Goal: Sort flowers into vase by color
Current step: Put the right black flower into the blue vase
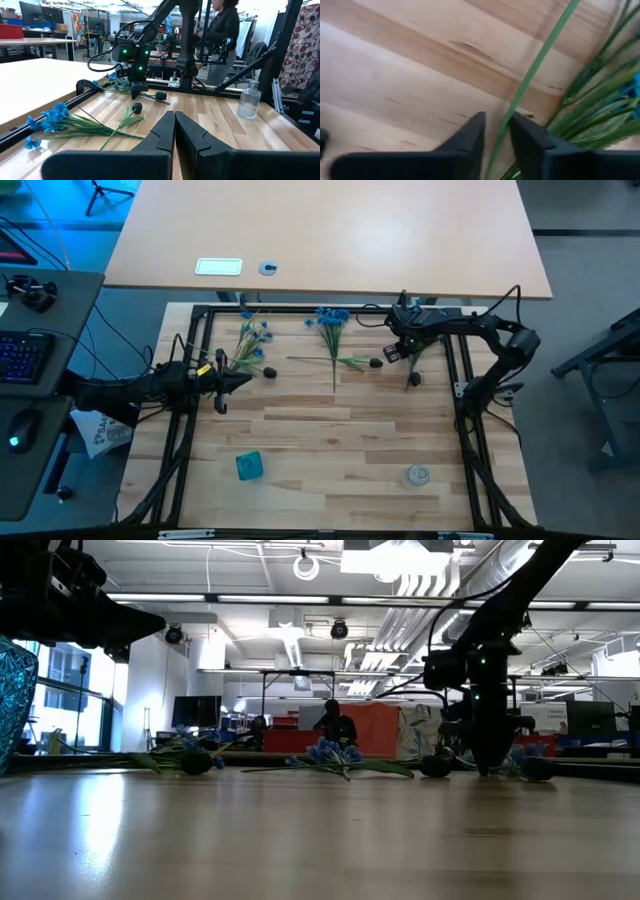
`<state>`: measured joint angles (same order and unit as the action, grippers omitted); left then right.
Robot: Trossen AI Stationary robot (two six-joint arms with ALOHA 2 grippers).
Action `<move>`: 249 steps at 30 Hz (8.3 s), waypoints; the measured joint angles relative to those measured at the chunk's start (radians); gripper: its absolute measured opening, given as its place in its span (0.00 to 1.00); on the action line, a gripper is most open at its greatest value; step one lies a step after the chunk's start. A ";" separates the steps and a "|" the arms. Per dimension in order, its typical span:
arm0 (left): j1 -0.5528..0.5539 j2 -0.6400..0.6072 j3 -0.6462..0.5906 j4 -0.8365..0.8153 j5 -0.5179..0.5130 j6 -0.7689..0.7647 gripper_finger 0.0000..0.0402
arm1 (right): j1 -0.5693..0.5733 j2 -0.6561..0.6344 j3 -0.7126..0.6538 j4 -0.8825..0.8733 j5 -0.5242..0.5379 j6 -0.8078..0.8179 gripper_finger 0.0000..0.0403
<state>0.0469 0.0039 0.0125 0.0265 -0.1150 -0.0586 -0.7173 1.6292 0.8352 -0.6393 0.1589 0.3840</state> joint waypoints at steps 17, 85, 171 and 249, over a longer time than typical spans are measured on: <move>0.000 0.000 0.000 0.000 0.000 0.000 0.00 | 0.249 -0.509 0.001 0.716 -0.517 -0.144 0.01; 0.096 1.113 0.799 0.581 0.289 -1.502 0.44 | 0.671 0.056 0.973 0.235 0.006 -2.013 0.00; -0.911 0.954 0.375 0.809 -1.072 -0.243 0.00 | 0.884 -0.208 0.332 0.811 -0.329 0.075 0.43; -1.003 1.080 0.177 1.230 -0.706 0.140 0.03 | 0.997 0.087 0.787 0.857 0.122 -0.001 0.43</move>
<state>-0.9564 1.0836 0.1898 1.2562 -0.8215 0.0818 0.2798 1.7157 1.6226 0.2180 0.2813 0.3834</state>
